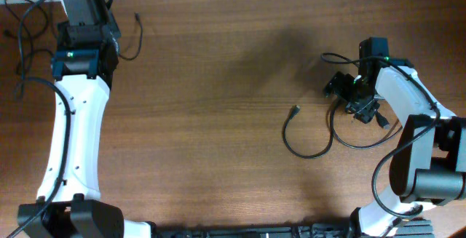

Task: Untangle cables
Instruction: 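Carry the held cable with the left gripper to the upper left, then lower the cable at the upper left and open the left gripper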

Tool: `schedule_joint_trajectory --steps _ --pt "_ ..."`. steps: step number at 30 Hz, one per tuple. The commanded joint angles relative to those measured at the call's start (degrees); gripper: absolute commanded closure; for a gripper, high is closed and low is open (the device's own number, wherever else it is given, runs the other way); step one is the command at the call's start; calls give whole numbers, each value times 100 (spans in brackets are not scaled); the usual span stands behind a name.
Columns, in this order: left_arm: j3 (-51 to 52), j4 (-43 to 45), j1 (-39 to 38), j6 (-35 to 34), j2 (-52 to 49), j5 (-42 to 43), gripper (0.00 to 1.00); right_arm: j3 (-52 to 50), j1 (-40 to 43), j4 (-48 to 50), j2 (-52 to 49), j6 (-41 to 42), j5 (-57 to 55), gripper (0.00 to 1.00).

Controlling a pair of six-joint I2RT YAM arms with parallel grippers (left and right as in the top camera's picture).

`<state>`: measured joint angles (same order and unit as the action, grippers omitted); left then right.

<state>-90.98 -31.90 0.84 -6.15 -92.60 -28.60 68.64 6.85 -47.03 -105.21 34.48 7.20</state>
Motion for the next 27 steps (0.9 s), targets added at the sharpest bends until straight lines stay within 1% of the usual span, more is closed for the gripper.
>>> schedule_joint_trajectory --steps 1,3,4,7,9,10,11,12,14,15,17,21,22,24,27 --pt "-81 203 7 1556 190 -350 100 -22 -24 -4 -39 2 9 1" --pt "-81 479 7 1606 245 -933 100 -22 -24 -4 -39 2 11 1" --pt "-81 584 9 1727 264 -1023 100 -24 -24 -4 -39 2 9 1" --pt "-81 901 7 2680 308 -1010 100 -24 -24 -4 -39 2 9 1" --pt "-81 669 9 2896 306 -879 100 -22 -24 -4 -39 2 9 1" --pt "-79 498 22 3064 306 -651 100 -24 -24 -4 -39 0 9 1" --pt "-79 302 50 3307 306 -229 100 -22 -24 -4 -39 2 9 1" --pt "-79 35 103 3755 306 487 100 -24 -24 -4 -39 2 9 1" --pt "-79 -345 238 4564 306 1478 100 -24 -24 -4 -39 2 9 1" --pt "-79 -481 352 4813 306 1862 100 -24 -24 -4 -39 2 9 1" --pt "-79 -560 557 4857 299 2221 100 -22 -24 -4 -39 0 9 1" --pt "-79 -750 1178 4850 162 3928 100 -24 -24 -2 -39 2 11 1" --pt "-79 -715 1318 4852 92 4192 100 -22 -24 -4 -39 2 9 1" --pt "-79 -531 1521 4850 -79 4345 100 -24 -24 -4 -39 2 9 1" --pt "-79 -151 1665 4850 -442 4339 100 -24 -24 -4 -39 2 9 1"
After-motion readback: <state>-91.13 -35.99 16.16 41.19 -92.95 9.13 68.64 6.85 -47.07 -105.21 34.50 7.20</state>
